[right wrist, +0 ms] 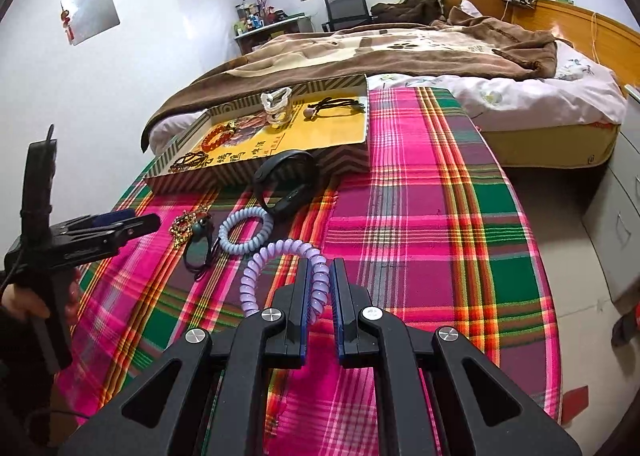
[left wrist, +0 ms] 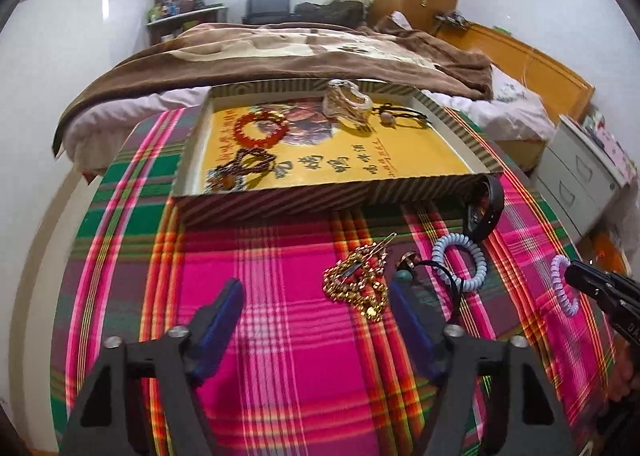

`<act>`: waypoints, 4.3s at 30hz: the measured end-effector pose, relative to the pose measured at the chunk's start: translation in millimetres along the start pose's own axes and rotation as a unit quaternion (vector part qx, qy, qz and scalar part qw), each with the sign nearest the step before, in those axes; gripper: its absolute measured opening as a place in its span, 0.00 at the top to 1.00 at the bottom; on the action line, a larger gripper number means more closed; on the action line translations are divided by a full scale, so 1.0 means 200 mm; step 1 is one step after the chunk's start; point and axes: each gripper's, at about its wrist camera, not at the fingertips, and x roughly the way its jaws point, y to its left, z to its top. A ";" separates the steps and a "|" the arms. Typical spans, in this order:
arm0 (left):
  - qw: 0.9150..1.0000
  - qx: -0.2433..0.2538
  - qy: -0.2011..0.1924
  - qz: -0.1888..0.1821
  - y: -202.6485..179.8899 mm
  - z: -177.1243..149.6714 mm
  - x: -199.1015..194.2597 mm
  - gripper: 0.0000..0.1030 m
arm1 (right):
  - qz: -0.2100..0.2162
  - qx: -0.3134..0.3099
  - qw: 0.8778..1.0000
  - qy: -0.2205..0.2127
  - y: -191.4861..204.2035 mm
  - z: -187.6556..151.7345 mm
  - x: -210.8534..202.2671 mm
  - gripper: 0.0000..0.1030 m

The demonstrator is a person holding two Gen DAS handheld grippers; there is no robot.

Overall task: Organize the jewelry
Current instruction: 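Grasp the lavender coil hair tie with the right tool while the left tool reaches the gold chain, then grasp the gold chain jewelry with the left tool while the right tool holds the coil, then carry the gold chain and lavender coil over the yellow box lid, then lower both pieces onto the box lid and open both tools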

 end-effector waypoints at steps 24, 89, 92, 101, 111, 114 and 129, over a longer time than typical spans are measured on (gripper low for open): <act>0.990 0.126 0.058 -0.026 -0.19 0.18 0.33 0.77 | -0.001 0.025 1.000 0.010 -0.05 0.00 0.04 0.91; 0.992 -0.056 -0.047 -0.107 0.10 0.78 0.42 0.86 | -0.035 -0.023 0.998 0.049 -0.07 0.77 0.67 0.91; 0.993 -0.051 -0.022 -0.101 0.08 0.79 0.52 0.86 | -0.038 -0.027 0.997 0.062 -0.08 0.78 0.74 0.91; 0.994 -0.056 0.006 -0.088 0.08 0.80 0.68 0.86 | -0.048 -0.032 0.995 0.082 -0.11 0.79 0.85 0.91; 0.994 -0.065 0.021 -0.086 0.08 0.81 0.74 0.86 | -0.054 -0.035 0.995 0.078 -0.09 0.81 0.89 0.91; 0.994 -0.066 0.023 -0.088 0.08 0.82 0.75 0.86 | -0.059 -0.039 0.994 0.079 -0.08 0.81 0.90 0.90; 0.993 -0.056 -0.004 -0.102 0.07 0.76 0.52 0.48 | -0.033 -0.009 0.998 0.049 -0.07 0.79 0.73 0.79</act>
